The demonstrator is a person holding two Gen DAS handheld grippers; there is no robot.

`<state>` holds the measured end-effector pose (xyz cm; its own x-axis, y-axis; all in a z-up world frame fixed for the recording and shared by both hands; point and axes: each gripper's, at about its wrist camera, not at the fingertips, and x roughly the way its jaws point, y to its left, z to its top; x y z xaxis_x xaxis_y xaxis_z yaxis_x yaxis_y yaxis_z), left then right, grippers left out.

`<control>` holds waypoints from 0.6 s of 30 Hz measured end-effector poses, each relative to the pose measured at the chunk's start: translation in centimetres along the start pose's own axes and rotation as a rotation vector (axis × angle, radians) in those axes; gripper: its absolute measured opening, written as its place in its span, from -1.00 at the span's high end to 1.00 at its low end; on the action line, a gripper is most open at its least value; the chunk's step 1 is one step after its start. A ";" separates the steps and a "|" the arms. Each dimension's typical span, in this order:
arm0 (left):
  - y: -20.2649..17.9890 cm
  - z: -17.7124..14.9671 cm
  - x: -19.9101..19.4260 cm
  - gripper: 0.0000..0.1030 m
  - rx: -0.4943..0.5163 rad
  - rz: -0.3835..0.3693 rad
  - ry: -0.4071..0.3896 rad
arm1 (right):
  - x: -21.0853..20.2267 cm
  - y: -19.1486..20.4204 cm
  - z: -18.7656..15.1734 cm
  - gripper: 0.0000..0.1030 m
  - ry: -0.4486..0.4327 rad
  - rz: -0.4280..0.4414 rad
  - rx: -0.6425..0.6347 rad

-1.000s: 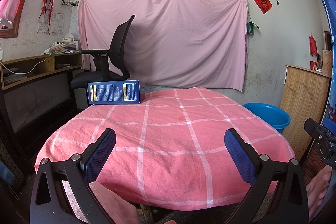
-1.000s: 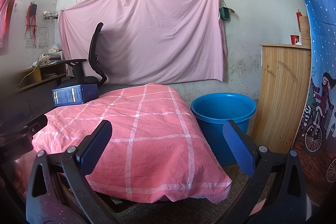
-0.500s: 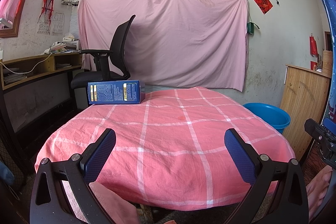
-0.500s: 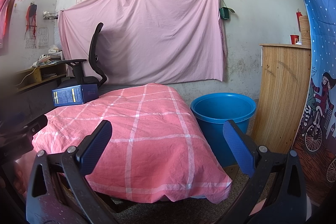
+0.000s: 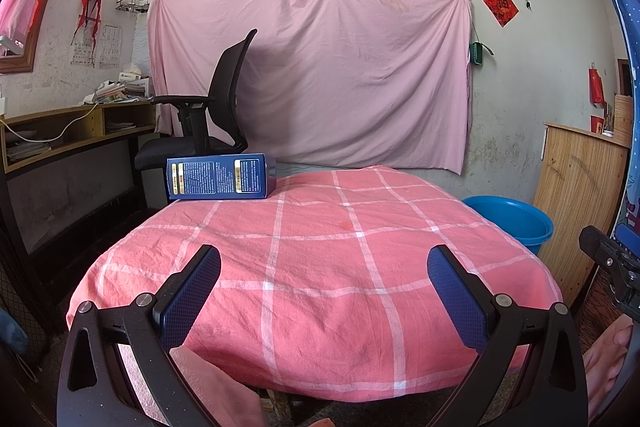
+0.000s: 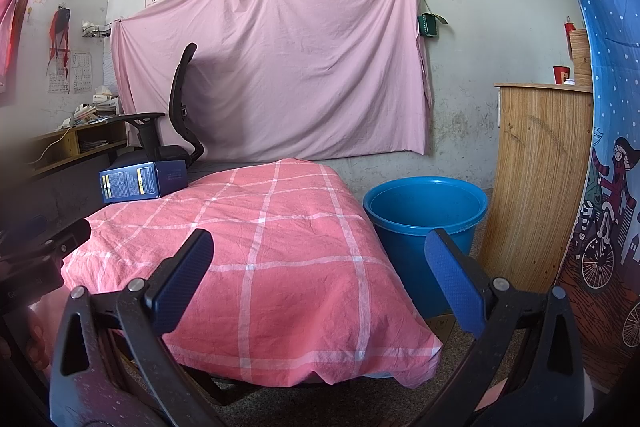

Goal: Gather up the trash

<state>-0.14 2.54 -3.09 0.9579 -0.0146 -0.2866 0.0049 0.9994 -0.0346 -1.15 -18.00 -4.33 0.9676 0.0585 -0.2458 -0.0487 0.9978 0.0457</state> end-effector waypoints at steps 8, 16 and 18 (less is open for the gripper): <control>-0.1 0.0 -0.2 -0.97 0.005 0.014 -0.006 | 0.0 0.0 0.0 -1.00 0.001 0.000 0.000; -0.5 -0.2 -0.1 -0.97 0.026 0.027 -0.012 | -0.1 0.6 0.0 -1.00 0.003 0.000 -0.001; -0.5 -0.2 -0.1 -0.97 0.026 0.027 -0.012 | -0.1 0.6 0.1 -1.00 0.003 0.000 0.000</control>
<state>-0.27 2.00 -3.21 0.9613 0.0128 -0.2751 -0.0140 0.9999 -0.0022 -1.27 -17.42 -4.22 0.9669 0.0582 -0.2484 -0.0484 0.9978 0.0454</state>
